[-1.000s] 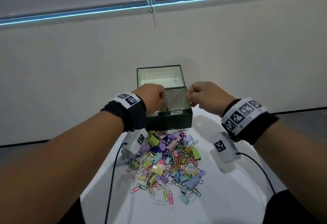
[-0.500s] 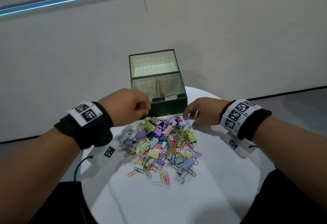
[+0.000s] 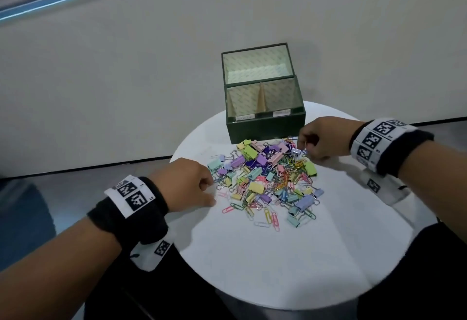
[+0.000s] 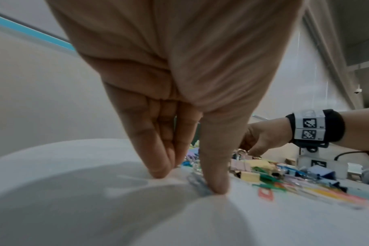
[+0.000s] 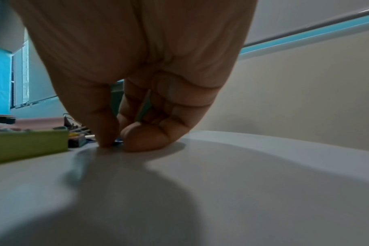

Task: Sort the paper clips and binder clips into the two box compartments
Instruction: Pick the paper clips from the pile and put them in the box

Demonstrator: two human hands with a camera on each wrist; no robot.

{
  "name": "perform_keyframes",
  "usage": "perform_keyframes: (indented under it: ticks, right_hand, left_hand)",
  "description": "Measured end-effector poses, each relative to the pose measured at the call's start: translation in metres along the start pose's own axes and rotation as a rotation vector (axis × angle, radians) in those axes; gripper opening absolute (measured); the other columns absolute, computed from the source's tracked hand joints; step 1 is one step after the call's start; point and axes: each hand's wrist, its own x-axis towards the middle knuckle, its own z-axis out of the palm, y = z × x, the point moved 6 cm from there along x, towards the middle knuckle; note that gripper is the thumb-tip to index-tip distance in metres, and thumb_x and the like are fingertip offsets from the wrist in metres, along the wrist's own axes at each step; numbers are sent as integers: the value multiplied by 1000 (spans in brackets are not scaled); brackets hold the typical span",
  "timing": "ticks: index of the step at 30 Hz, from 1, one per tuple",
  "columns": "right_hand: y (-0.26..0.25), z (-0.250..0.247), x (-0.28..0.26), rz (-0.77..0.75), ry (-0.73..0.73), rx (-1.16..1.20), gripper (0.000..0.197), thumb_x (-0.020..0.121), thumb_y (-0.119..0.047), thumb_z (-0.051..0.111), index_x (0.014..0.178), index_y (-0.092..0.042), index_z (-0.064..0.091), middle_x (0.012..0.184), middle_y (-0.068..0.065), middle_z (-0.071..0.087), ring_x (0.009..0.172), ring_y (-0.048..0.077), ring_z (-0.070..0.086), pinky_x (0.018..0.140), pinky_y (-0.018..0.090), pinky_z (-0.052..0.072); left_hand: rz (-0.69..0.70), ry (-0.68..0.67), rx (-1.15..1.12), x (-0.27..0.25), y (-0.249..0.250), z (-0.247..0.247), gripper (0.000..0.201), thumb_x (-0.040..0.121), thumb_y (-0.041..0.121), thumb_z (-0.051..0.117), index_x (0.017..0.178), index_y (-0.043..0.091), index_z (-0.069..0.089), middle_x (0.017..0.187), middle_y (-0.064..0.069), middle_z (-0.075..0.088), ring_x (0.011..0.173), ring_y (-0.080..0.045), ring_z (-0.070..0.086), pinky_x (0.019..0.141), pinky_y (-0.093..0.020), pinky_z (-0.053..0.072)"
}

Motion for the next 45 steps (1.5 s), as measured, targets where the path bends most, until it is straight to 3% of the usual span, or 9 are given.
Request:
perform_keyframes:
  ticks: [3,7,11,18,22,25,28,37,45]
  right_hand:
    - [-1,-1,-1,11,-4,32,22,80,-12,64,80,-34,70,79,-15,70,76,7,63,76,29,56]
    - [-2,3,-2,69,-24,-30,29,76,-7,63,86,-33,66,83,-9,67,78,13,61,77,34,59]
    - [0,3,-4,81,-12,-25,24,74,-3,58,81,-24,66,80,-9,68,76,14,60,67,26,51]
    - [-3,2,-4,22,31,-23,6,82,-17,66,80,-23,68,77,-7,68,75,13,60,68,27,48]
    - [-2,0,-6,38,65,-17,13,81,-14,66,81,-27,69,78,-11,67,76,11,60,69,25,46]
    - [-2,3,-4,54,50,-52,11,79,-11,64,80,-22,67,80,-7,68,76,14,59,67,25,46]
    - [-2,7,-3,56,20,-85,8,79,-11,62,78,-19,63,82,-2,68,75,16,57,69,28,50]
    - [-4,-2,-5,-11,119,-83,12,85,-17,57,74,-21,56,76,-1,65,76,22,59,62,27,44]
    - [-29,-10,-21,-89,6,151,21,95,-14,52,76,-19,59,72,-5,58,73,18,52,63,28,37]
  left_hand:
    - [62,57,0,0,8,4,21,87,19,59,106,27,67,93,10,68,84,-10,57,68,-23,41]
    - [71,97,-35,3,9,7,34,86,13,48,112,33,57,86,13,61,77,-10,51,58,-17,32]
    - [16,190,-119,8,-6,-2,36,89,11,45,107,36,63,91,14,54,79,-13,51,68,-25,35]
    - [-225,89,-928,11,-41,-6,35,89,-2,49,72,15,75,73,-10,72,68,-26,62,73,-39,53]
    - [-177,3,-751,14,-32,1,34,89,-3,45,82,15,74,71,0,67,63,-17,55,64,-28,46]
    - [-59,-10,-244,11,-20,-2,14,93,32,58,100,31,70,88,10,61,81,-13,57,76,-29,47]
    - [33,-43,12,5,-9,2,35,82,59,65,113,43,63,98,12,51,88,-10,53,80,-30,46]
    - [202,69,108,6,17,2,11,93,37,53,83,32,55,88,12,47,79,-13,51,75,-28,48]
    - [-52,-51,-800,30,-10,-11,21,94,22,61,73,23,59,56,13,45,54,-11,35,54,-26,30]
